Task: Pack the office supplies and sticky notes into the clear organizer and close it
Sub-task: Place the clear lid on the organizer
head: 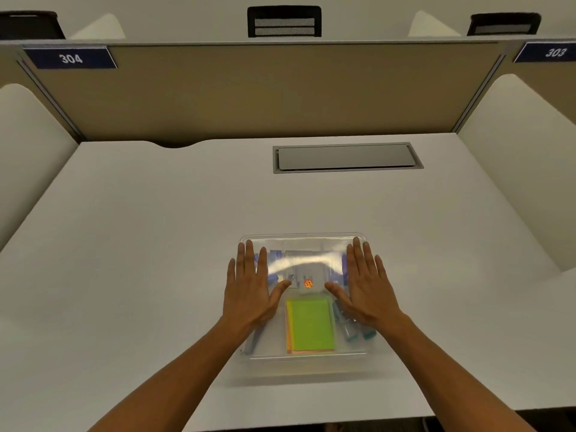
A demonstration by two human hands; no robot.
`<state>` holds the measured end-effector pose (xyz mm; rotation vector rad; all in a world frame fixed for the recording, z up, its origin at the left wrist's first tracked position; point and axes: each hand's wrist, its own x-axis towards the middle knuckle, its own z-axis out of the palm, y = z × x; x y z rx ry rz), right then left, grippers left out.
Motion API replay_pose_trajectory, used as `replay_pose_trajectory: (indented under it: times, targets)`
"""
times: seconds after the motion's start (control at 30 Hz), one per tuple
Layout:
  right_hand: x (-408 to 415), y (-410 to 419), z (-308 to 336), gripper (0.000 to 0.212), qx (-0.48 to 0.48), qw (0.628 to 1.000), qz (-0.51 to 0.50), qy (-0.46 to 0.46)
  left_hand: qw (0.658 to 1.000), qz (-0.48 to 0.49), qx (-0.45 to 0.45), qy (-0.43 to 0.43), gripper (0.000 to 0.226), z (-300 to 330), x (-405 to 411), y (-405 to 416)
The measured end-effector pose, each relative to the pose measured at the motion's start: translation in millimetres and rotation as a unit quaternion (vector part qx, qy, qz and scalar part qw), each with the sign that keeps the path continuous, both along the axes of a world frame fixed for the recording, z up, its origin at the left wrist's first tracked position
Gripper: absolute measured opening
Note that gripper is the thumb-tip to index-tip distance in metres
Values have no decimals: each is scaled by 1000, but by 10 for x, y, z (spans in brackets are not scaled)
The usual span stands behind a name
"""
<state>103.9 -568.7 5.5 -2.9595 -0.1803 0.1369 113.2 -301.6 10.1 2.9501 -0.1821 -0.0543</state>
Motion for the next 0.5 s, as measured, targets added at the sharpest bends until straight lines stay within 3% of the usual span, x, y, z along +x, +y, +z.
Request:
replay_pose_trajectory:
  times: [0.5]
  targets:
    - [114,16,-112,102,24,1000,-18,-8,1000,-13,15,-12,95,-185,173,33]
